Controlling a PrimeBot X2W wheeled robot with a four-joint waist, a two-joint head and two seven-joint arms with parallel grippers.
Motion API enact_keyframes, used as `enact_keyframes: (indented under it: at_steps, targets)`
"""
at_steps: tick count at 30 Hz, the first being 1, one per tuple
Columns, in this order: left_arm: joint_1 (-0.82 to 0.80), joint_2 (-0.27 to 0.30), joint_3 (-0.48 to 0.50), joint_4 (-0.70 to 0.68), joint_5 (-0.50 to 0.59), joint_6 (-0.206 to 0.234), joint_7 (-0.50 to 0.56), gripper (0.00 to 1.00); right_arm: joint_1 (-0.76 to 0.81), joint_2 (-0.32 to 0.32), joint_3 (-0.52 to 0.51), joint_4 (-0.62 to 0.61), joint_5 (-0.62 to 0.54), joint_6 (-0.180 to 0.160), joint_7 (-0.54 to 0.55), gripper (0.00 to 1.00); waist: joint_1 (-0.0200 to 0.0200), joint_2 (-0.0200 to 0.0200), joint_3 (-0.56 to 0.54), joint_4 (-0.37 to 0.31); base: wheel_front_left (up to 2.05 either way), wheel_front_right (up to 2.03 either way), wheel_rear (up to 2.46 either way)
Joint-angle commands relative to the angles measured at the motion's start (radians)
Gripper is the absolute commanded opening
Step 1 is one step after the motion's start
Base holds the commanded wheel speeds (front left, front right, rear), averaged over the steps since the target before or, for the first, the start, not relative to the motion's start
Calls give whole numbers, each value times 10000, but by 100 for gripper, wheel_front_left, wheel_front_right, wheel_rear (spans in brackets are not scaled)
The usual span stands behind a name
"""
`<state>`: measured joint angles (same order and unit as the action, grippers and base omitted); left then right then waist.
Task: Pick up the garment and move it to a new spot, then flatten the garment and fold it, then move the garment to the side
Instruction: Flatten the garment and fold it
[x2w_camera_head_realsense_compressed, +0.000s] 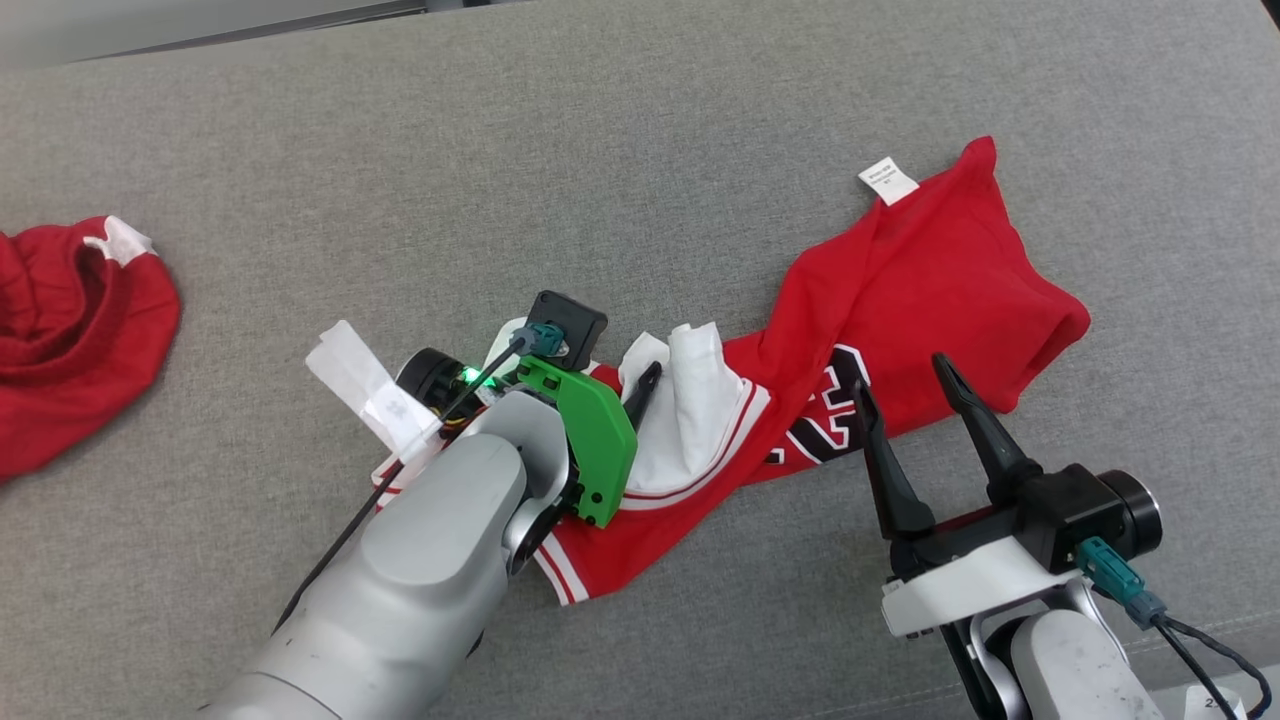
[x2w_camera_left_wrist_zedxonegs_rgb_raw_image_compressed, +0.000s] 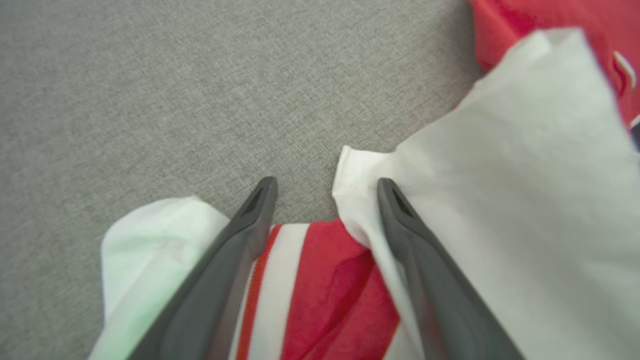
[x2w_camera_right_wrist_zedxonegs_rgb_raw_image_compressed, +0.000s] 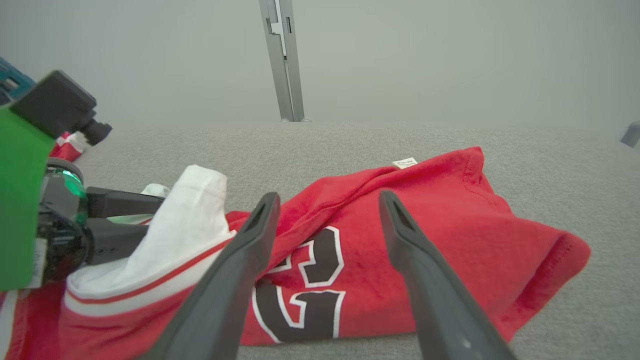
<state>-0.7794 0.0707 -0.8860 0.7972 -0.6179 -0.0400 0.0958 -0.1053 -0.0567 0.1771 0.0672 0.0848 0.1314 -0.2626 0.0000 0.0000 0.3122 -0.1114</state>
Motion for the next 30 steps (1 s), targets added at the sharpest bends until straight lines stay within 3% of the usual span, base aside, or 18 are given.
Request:
enact_keyframes:
  at_steps: [1,4,5,6,7,15,21,30]
  targets:
    - [-78,0,-142,256,51,-90,131,100,-134,-22,9,-9,-78,-14,-34,100,0,0,23,27,0,0,0]
    - [-190,-74,-285,494,-26,-242,14,100,-207,-17,31,-7,-78,-14,-34,100,0,0,43,48,0,0,0]
    - [-232,-91,-325,549,-27,-263,-49,82,-217,-16,44,-4,-72,-14,-34,100,0,0,41,45,0,0,0]
    - [-289,-109,-356,585,-2,-293,-205,11,-228,-13,63,6,-61,-14,-34,100,0,0,36,36,0,0,0]
    - [-306,-122,-377,646,-3,-316,-286,0,-235,-9,81,10,-49,-14,-34,100,0,0,28,26,0,0,0]
    - [-625,-165,-444,848,-91,-425,-1138,0,-152,15,85,71,46,-14,-34,100,0,0,-135,-23,0,0,0]
    - [-956,-157,-485,769,333,12,-2224,0,15,35,12,104,85,-14,-34,100,0,0,-455,75,0,0,0]
    - [-806,496,-155,-61,400,536,-3280,0,-85,-11,96,-87,372,-14,-34,100,0,0,-859,260,0,0,0]
